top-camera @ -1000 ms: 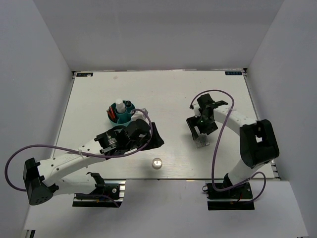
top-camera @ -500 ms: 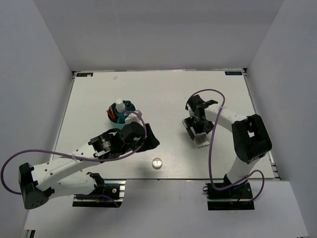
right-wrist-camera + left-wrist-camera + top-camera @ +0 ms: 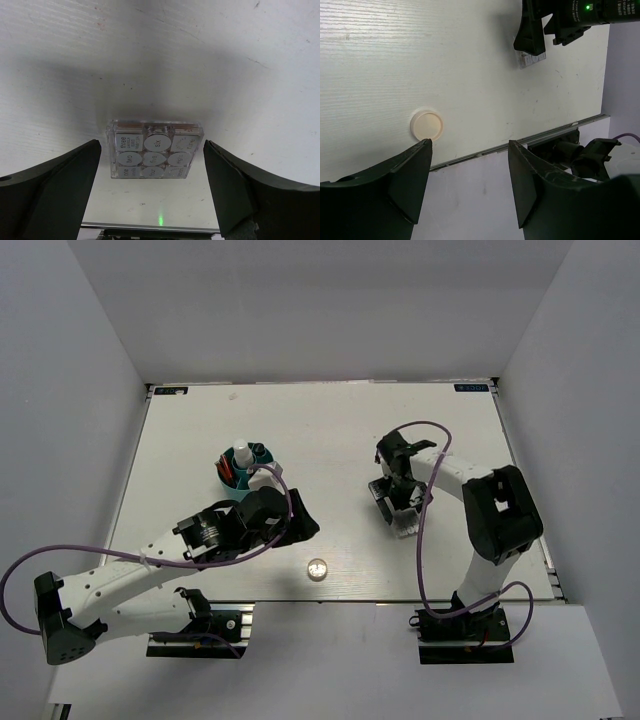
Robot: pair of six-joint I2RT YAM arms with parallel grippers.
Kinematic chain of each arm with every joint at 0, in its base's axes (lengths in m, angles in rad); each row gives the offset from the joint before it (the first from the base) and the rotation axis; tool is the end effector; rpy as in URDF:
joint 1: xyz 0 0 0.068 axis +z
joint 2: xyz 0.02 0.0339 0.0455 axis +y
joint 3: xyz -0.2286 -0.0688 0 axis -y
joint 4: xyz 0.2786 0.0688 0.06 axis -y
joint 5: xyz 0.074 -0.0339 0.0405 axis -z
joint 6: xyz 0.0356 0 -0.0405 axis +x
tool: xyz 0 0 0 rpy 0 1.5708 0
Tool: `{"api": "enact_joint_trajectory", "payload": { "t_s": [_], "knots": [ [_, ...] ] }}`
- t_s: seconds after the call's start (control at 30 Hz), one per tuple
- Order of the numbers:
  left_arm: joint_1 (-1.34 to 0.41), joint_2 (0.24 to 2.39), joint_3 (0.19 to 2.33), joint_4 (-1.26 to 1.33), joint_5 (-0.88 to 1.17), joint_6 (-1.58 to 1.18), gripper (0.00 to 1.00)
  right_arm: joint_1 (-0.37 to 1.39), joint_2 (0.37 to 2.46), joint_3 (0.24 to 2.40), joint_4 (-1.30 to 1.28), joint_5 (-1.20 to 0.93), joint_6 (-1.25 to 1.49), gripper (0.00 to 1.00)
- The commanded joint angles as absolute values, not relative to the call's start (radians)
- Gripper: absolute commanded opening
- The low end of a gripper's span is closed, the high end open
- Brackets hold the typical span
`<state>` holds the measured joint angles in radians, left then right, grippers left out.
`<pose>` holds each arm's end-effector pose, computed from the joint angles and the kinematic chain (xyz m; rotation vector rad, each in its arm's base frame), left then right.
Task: Organize the makeup
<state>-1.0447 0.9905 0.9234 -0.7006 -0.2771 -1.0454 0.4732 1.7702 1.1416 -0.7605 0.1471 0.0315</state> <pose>0.1362 -0.2152 0.2707 -0.1438 2.4148 -0.7179 0.3100 0.1529 0.1149 -0.6218 2.8591 -0.1422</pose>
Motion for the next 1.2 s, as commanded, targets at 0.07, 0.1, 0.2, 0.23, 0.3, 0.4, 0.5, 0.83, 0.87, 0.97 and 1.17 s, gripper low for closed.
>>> {"api": "enact_joint_trajectory", "payload": {
  "t_s": [0.07,0.1,0.2,0.23,0.3,0.4,0.5,0.83,0.87,0.97,1.17],
  "knots": [
    [-1.045,0.965,0.917,-0.71,-0.296,-1.052,0.72,0.466,1.801,1.187,-0.785,0.14,0.048,0.89],
    [-1.045,0.963,0.917,-0.712,-0.296,-1.051,0.72,0.468,1.802,1.192,-0.784,0.141,0.046,0.89],
    [-1.045,0.957,0.917,-0.713,-0.299,-1.051,0.72,0.462,1.813,1.196,-0.79,0.137,0.044,0.89],
    [-1.045,0.954,0.917,-0.715,-0.298,-1.054,0.72,0.456,1.816,1.197,-0.793,0.135,0.044,0.89],
    [-1.045,0.954,0.917,-0.716,-0.299,-1.054,0.72,0.453,1.822,1.198,-0.796,0.126,0.041,0.89],
    [-1.045,0.953,0.917,-0.716,-0.299,-1.055,0.72,0.443,1.827,1.192,-0.798,0.112,0.041,0.89],
    [-1.045,0.951,0.919,-0.716,-0.298,-1.055,0.72,0.437,1.835,1.193,-0.804,0.101,0.04,0.89],
    [-1.045,0.95,0.937,-0.733,-0.308,-1.054,0.72,0.42,1.856,1.177,-0.801,0.057,0.018,0.76],
    [-1.045,0.948,0.94,-0.735,-0.308,-1.055,0.72,0.419,1.858,1.178,-0.802,0.054,0.015,0.74],
    [-1.045,0.943,0.945,-0.741,-0.311,-1.057,0.71,0.416,1.856,1.193,-0.807,0.023,0.005,0.62],
    [-1.045,0.924,0.973,-0.703,-0.308,-1.007,0.71,0.413,1.829,1.287,-0.816,-0.121,-0.156,0.35]
  ]
}}
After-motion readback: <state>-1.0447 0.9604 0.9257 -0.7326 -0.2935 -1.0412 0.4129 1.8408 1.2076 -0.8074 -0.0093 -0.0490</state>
